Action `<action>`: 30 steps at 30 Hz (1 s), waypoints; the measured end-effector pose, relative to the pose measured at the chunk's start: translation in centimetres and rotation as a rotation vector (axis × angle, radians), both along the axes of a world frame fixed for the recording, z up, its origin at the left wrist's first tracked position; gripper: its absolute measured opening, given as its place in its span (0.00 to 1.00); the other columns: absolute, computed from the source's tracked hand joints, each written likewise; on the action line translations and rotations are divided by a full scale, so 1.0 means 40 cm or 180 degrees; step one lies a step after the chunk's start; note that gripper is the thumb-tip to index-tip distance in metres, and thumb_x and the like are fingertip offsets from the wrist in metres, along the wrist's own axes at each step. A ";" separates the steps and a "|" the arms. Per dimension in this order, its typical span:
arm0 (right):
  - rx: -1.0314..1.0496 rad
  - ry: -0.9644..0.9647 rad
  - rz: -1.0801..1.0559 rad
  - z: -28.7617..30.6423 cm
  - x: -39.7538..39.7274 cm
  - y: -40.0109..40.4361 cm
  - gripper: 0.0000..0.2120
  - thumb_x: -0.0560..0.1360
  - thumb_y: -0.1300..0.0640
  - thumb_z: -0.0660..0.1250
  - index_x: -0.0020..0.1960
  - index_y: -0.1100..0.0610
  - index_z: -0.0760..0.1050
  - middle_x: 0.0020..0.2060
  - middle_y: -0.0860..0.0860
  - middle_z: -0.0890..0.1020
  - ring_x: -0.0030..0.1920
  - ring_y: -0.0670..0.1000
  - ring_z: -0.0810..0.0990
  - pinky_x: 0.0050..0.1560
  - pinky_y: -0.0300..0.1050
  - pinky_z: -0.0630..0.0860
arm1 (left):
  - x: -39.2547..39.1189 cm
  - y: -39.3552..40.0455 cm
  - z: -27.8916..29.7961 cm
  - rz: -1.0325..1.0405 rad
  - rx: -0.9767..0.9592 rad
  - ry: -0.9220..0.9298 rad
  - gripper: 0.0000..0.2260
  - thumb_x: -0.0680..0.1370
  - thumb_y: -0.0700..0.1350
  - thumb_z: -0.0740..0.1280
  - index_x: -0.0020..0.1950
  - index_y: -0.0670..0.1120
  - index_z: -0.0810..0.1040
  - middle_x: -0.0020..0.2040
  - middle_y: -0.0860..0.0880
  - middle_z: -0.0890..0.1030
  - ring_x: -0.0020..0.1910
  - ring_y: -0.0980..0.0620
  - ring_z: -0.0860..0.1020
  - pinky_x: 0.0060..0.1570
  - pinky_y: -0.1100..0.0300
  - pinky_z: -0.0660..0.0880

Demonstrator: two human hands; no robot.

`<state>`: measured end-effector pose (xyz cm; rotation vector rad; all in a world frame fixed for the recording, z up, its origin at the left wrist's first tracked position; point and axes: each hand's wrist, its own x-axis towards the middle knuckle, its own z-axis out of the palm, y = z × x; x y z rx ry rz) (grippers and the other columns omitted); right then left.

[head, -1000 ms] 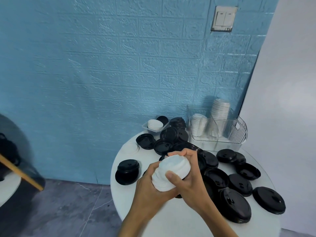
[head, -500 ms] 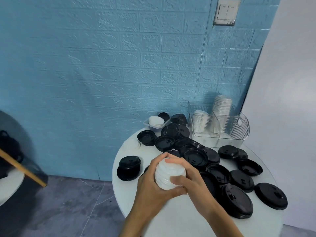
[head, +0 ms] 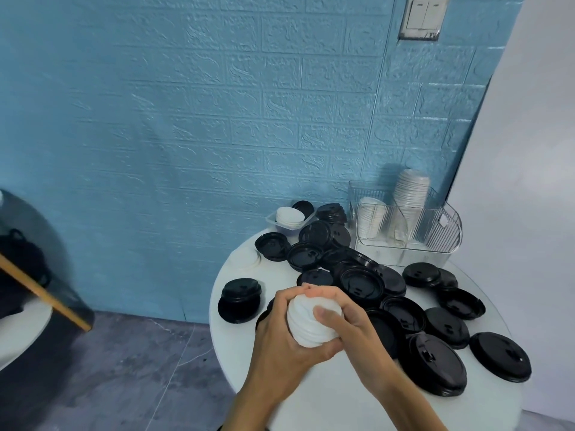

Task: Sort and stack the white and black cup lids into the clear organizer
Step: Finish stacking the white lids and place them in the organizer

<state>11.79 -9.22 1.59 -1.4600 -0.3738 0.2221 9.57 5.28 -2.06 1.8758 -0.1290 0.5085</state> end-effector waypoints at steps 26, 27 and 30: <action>-0.2749 -0.1298 0.0429 0.192 0.371 0.239 0.17 0.78 0.47 0.70 0.66 0.48 0.76 0.59 0.45 0.82 0.57 0.48 0.80 0.64 0.47 0.74 | 0.001 0.118 0.005 0.0889 -0.0151 0.0052 0.32 0.57 0.65 0.75 0.59 0.76 0.69 0.55 0.76 0.77 0.55 0.73 0.75 0.46 0.80 0.69; -0.2964 -0.1472 0.0446 0.184 0.398 0.267 0.20 0.77 0.47 0.71 0.68 0.48 0.75 0.62 0.46 0.80 0.60 0.49 0.79 0.67 0.48 0.72 | 0.001 0.117 0.001 0.0889 -0.0163 0.0068 0.32 0.57 0.65 0.75 0.59 0.75 0.69 0.55 0.75 0.77 0.55 0.72 0.75 0.46 0.80 0.69; -0.3736 -0.1823 0.0883 0.155 0.460 0.351 0.29 0.77 0.46 0.70 0.76 0.45 0.66 0.73 0.50 0.72 0.71 0.53 0.72 0.72 0.52 0.65 | 0.002 0.122 -0.005 0.0901 -0.0177 0.0075 0.32 0.57 0.65 0.75 0.60 0.73 0.70 0.56 0.74 0.78 0.56 0.72 0.76 0.47 0.80 0.68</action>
